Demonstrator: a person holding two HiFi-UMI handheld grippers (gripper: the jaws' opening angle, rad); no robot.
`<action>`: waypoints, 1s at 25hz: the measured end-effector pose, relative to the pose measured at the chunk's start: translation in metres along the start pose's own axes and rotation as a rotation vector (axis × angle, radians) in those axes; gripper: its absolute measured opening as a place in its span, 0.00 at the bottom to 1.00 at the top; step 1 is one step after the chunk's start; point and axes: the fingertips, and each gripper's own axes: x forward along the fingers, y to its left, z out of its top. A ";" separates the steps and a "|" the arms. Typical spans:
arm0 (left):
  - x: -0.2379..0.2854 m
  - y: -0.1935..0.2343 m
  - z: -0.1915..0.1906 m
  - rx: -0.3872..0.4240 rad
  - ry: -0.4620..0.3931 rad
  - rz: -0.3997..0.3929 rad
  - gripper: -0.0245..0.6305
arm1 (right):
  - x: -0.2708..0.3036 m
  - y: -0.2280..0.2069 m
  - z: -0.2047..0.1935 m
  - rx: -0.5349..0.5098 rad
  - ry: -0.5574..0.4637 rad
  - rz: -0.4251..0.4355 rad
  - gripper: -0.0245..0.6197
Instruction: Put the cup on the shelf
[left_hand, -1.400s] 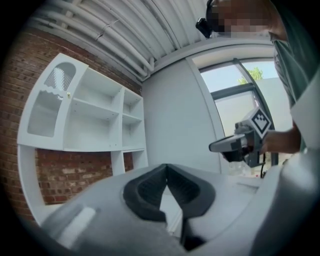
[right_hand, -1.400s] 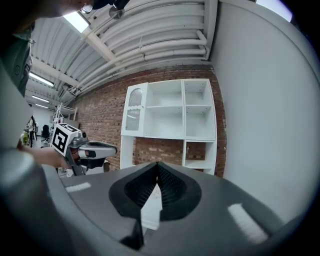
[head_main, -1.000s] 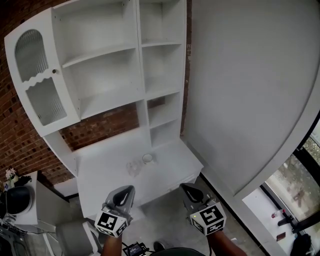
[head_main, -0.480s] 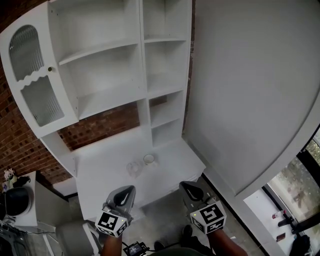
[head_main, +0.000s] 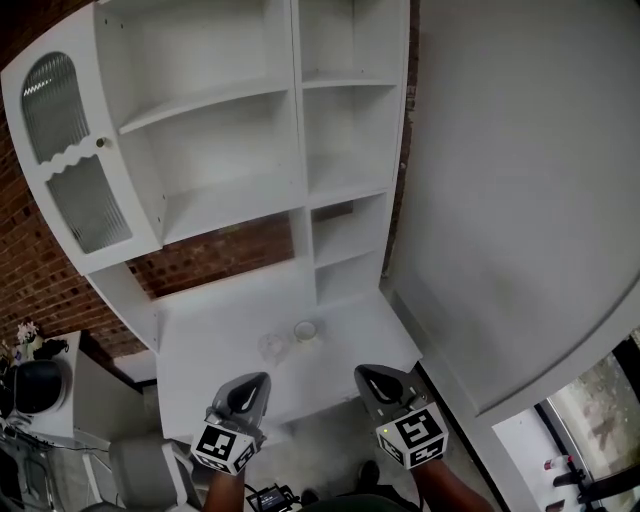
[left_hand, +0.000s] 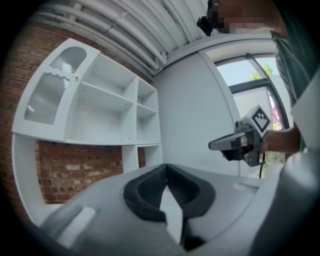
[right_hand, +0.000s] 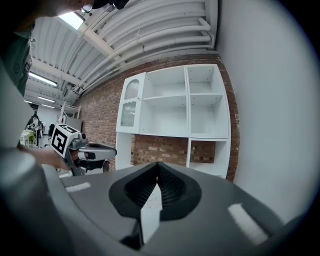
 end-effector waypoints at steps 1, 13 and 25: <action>0.007 0.000 0.000 0.001 0.002 0.008 0.04 | 0.003 -0.008 -0.001 -0.001 0.002 0.008 0.05; 0.071 0.005 -0.013 -0.009 0.044 0.148 0.04 | 0.041 -0.086 -0.010 -0.011 0.007 0.134 0.05; 0.077 0.040 -0.043 -0.028 0.109 0.233 0.04 | 0.092 -0.092 -0.030 0.010 0.049 0.204 0.05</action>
